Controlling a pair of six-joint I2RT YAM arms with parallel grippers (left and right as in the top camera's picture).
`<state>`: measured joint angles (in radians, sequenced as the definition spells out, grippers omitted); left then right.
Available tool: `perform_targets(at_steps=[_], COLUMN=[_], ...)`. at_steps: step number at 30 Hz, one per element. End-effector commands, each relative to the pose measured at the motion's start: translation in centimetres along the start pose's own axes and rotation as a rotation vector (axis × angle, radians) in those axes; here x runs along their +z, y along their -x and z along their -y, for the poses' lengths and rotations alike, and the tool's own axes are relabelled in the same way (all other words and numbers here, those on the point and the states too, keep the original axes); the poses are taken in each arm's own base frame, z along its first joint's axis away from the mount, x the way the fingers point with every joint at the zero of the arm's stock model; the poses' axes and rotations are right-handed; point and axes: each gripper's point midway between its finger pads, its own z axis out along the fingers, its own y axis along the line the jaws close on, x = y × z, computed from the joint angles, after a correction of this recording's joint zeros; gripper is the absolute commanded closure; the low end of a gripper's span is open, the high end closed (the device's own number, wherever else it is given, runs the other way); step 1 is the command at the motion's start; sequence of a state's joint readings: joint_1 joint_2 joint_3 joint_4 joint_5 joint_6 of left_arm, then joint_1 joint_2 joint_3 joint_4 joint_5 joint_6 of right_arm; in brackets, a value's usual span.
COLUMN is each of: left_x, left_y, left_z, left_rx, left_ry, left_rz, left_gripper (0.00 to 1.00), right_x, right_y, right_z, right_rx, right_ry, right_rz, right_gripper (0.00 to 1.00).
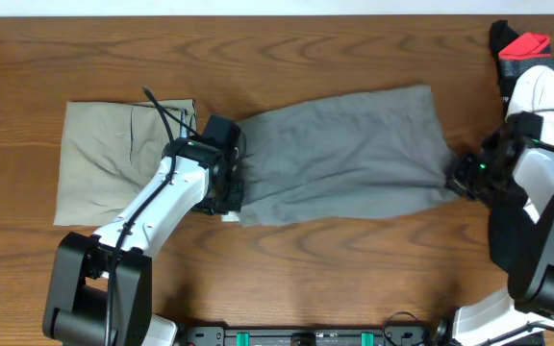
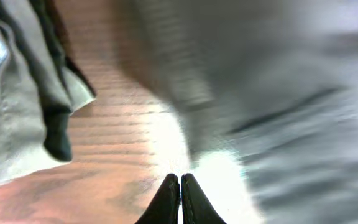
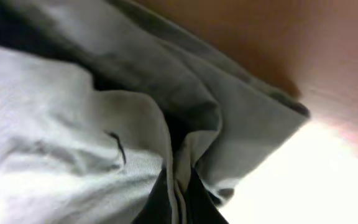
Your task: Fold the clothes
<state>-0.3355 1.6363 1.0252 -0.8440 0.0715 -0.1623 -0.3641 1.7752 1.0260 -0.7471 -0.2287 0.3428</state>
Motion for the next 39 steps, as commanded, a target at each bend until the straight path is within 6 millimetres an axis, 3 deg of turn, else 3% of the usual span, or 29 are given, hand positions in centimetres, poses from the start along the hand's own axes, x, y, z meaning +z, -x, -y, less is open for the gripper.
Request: perform_targets(at_steps=[1, 5, 8, 9, 12, 14, 16, 19, 23, 29, 35, 39], left_x=[0.2, 0.2, -0.7, -1.3, -4.0, -6.1, -7.4, -7.4, -5.3, -0.4, 3.4, 3.9], left_y=[-0.1, -0.1, 0.1, 0.2, 1.6, 3.1, 4.5, 5.8, 6.7, 7.6, 7.0, 7.1], left_z=[-1.2, -1.3, -1.0, -0.8, 0.8, 2.7, 4.6, 6.0, 7.8, 10.7, 9.3, 7.3], left_rx=[0.009, 0.008, 0.005, 0.005, 0.007, 0.016, 0.036, 0.055, 0.069, 0.138, 0.111, 0.101], left_ry=[0.063, 0.068, 0.055, 0.043, -0.037, -0.144, -0.252, -0.297, -0.315, -0.326, -0.251, -0.133], left_rz=[-0.008, -0.008, -0.008, -0.005, 0.055, 0.129, 0.202, 0.250, 0.234, 0.184, 0.098, 0.105], left_gripper=[0.94, 0.94, 0.94, 0.92, 0.83, 0.79, 0.78, 0.78, 0.81, 0.85, 0.88, 0.88], right_x=[-2.1, -2.6, -3.2, -3.8, -7.1, -9.7, -11.5, -12.2, -10.6, -5.4, 0.9, 3.7], right_y=[1.2, 1.0, 1.4, 1.5, 1.6, 1.6, 1.7, 1.5, 0.0, -3.1, -4.9, -6.0], right_z=[3.9, 4.8, 1.9, 0.0, -5.2, -7.4, -8.4, -9.1, -10.4, -13.3, -11.9, -8.5], right_rx=[0.083, 0.112, 0.033, -0.029, -0.206, -0.269, -0.285, -0.292, -0.333, -0.439, -0.417, -0.337], right_ry=[-0.145, -0.154, 0.028, 0.132, 0.424, 0.546, 0.587, 0.592, 0.556, 0.443, 0.215, 0.042], right_rz=[0.075, 0.069, 0.075, 0.082, 0.145, 0.203, 0.250, 0.267, 0.208, 0.082, -0.032, -0.119], right_gripper=[0.99, 0.97, 0.62, 0.58, 0.56, 0.61, 0.64, 0.69, 0.73, 0.79, 0.85, 0.87])
